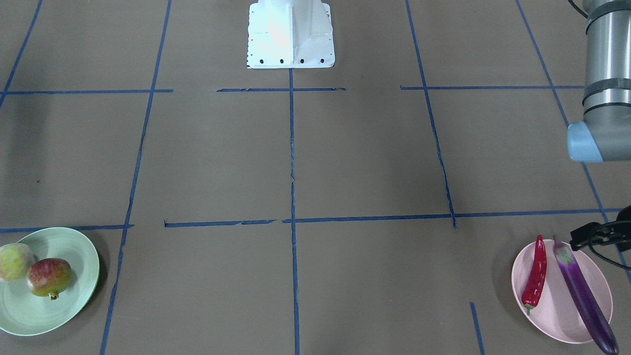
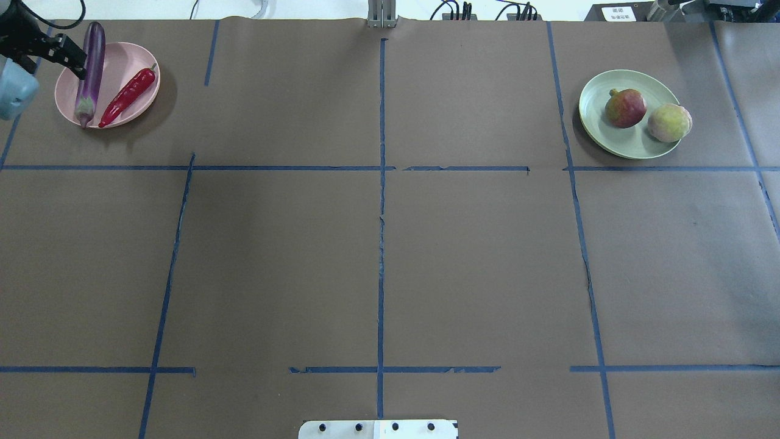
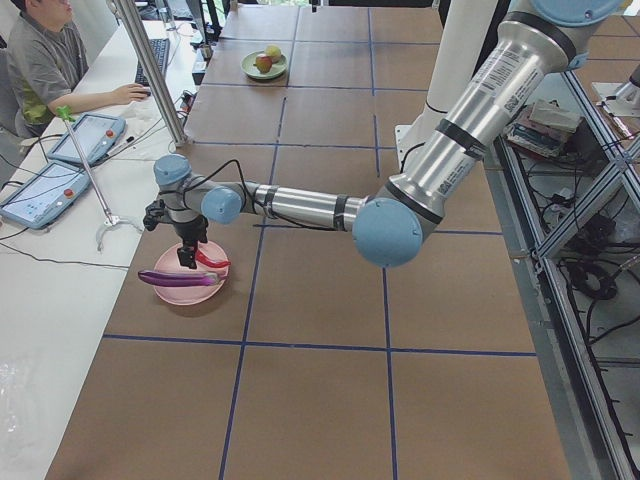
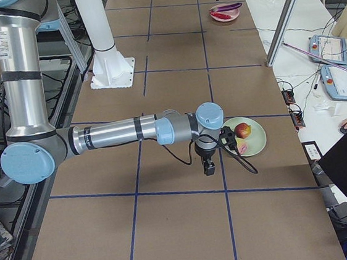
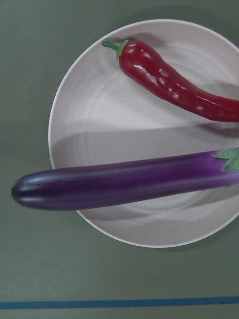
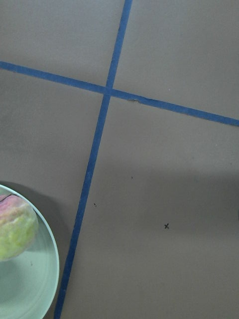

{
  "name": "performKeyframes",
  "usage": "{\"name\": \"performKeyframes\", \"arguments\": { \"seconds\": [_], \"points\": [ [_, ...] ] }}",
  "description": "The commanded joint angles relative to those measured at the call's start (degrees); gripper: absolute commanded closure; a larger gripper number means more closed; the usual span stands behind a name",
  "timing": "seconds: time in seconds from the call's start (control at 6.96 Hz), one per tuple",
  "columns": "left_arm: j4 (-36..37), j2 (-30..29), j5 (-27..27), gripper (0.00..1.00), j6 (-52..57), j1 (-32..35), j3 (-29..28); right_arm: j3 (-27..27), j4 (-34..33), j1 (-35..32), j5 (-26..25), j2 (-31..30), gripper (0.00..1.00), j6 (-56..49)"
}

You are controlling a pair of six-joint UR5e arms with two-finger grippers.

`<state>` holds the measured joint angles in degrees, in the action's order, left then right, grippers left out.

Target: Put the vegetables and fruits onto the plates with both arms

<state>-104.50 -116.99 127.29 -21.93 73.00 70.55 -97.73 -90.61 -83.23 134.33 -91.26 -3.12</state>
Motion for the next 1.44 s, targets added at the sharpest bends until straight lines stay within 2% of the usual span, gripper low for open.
{"name": "performKeyframes", "arguments": {
  "seconds": [0.0, 0.29, 0.43, 0.58, 0.72, 1.29],
  "points": [
    [4.2, 14.5, 0.9, 0.00, 5.9, 0.8, 16.7, 0.0, 0.0, 0.0, -0.2, -1.2, 0.00, 0.3],
    [14.3, 24.1, 0.9, 0.00, 19.6, 5.8, 26.8, 0.0, 0.2, 0.0, -0.2, -1.9, 0.00, 0.3],
    [15.9, 28.0, 1.8, 0.00, 22.2, 9.0, 28.7, -0.3, 0.2, 0.0, -0.1, -2.2, 0.00, 0.3],
    [19.0, 28.7, 8.6, 0.00, 22.3, 12.6, 28.7, -0.8, 0.2, -0.1, 0.1, -2.4, 0.00, 0.3],
    [18.9, 31.8, 11.0, 0.00, 23.8, 15.6, 29.1, -2.3, 0.1, -0.1, 0.4, -3.1, 0.00, 0.3],
    [18.5, 36.8, 9.7, 0.00, 26.4, 17.7, 30.2, -2.2, 0.1, -0.4, 0.4, -4.8, 0.00, 0.3]
  ]
}}
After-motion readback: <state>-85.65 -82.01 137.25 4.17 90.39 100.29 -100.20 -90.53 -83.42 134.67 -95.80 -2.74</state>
